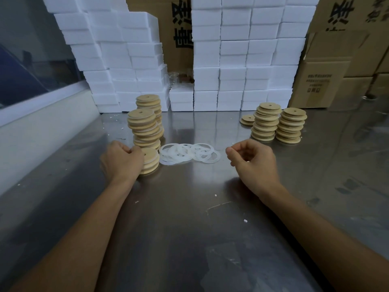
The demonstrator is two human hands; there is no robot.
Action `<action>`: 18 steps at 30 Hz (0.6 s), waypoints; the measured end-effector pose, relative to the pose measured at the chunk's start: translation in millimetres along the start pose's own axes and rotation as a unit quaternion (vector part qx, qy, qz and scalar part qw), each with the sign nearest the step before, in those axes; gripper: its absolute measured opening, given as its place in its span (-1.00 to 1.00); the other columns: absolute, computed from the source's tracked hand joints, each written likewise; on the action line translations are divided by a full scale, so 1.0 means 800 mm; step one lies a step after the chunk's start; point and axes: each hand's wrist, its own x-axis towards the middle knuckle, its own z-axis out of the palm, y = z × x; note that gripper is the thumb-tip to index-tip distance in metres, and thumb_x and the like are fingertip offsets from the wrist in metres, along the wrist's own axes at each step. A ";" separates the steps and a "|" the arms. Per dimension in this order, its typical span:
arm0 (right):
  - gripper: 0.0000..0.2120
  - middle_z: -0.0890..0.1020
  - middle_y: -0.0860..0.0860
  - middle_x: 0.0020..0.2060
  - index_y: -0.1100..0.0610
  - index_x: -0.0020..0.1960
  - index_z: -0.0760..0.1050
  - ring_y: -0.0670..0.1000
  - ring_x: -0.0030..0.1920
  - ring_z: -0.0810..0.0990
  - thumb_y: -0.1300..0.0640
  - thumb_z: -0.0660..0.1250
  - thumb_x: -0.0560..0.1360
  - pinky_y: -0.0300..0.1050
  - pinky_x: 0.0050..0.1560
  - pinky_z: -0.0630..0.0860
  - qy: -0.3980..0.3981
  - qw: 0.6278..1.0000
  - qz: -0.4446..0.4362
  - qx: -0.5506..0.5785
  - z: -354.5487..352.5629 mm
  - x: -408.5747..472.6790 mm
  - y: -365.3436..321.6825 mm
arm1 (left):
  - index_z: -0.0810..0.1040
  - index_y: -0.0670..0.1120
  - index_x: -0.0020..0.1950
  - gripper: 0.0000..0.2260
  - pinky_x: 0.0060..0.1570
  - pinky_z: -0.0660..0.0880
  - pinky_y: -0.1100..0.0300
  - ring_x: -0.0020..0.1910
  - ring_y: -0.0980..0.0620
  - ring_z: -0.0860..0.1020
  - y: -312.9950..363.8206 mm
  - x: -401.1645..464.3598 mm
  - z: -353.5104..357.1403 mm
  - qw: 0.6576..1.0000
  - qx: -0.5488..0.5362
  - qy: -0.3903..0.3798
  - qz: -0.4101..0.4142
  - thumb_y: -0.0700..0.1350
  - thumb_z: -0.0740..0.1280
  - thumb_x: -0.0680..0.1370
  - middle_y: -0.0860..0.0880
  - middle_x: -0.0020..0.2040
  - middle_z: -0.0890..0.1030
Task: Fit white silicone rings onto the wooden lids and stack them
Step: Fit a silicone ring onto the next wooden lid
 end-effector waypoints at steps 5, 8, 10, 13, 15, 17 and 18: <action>-0.96 0.64 -0.04 -0.14 0.05 -0.02 0.56 0.01 -0.09 0.65 0.15 0.37 0.53 -0.04 -0.03 0.63 0.084 0.994 0.064 0.019 -0.009 0.026 0.017 | 0.47 -0.17 -0.16 -0.87 -0.31 0.30 0.10 -0.25 -0.06 0.45 0.005 -0.007 -0.004 0.999 0.001 0.047 0.007 -0.11 0.29 0.48 -0.12 -0.20 0.54; -0.87 0.62 -0.02 -0.05 0.09 0.08 0.52 0.02 -0.01 0.63 0.17 0.35 0.53 -0.04 0.05 0.60 0.132 0.990 0.054 0.000 -0.010 0.042 0.026 | 0.39 -0.16 -0.29 -0.84 -0.37 0.28 0.09 -0.35 -0.06 0.38 0.014 -0.021 -0.003 0.992 0.009 0.066 0.105 -0.14 0.26 0.46 -0.11 -0.35 0.46; -0.83 0.60 0.01 0.01 0.13 0.11 0.51 -0.02 0.01 0.57 0.18 0.35 0.52 -0.09 0.06 0.53 0.161 0.986 0.026 -0.038 -0.008 0.053 0.031 | 0.32 -0.17 -0.36 -0.79 -0.43 0.25 0.09 -0.43 -0.04 0.31 0.022 -0.033 0.000 0.981 0.005 0.053 0.187 -0.19 0.27 0.44 -0.11 -0.44 0.38; -0.79 0.50 0.06 0.14 0.13 0.14 0.46 -0.09 -0.04 0.41 0.15 0.34 0.52 -0.21 -0.04 0.32 0.209 0.971 -0.007 -0.120 -0.010 0.070 0.042 | 0.32 -0.18 -0.40 -0.76 -0.45 0.27 0.09 -0.49 -0.08 0.32 0.029 -0.043 0.002 0.966 0.030 0.046 0.253 -0.20 0.30 0.43 -0.03 -0.51 0.30; -0.73 0.44 0.09 0.21 0.16 0.18 0.42 -0.04 0.00 0.39 0.13 0.34 0.51 -0.18 -0.06 0.29 0.232 0.958 -0.032 -0.165 -0.013 0.082 0.048 | 0.29 -0.16 -0.41 -0.74 -0.45 0.25 0.11 -0.49 -0.13 0.31 0.028 -0.043 0.001 0.961 0.038 0.041 0.272 -0.20 0.29 0.43 0.00 -0.52 0.26; -0.66 0.41 0.11 0.26 0.18 0.24 0.37 0.03 0.09 0.43 0.11 0.33 0.51 -0.14 -0.10 0.30 0.227 0.949 -0.070 -0.205 -0.016 0.093 0.054 | 0.24 -0.11 -0.42 -0.74 -0.43 0.20 0.13 -0.49 -0.14 0.27 0.026 -0.046 0.001 0.952 0.040 0.030 0.301 -0.18 0.26 0.41 0.03 -0.53 0.19; -0.63 0.40 0.09 0.30 0.16 0.27 0.36 0.04 0.12 0.44 0.09 0.33 0.51 -0.13 -0.12 0.32 0.217 0.947 -0.089 -0.218 -0.017 0.098 0.057 | 0.23 -0.10 -0.42 -0.74 -0.42 0.19 0.13 -0.49 -0.14 0.26 0.026 -0.048 0.003 0.949 0.039 0.026 0.313 -0.19 0.27 0.40 0.03 -0.52 0.18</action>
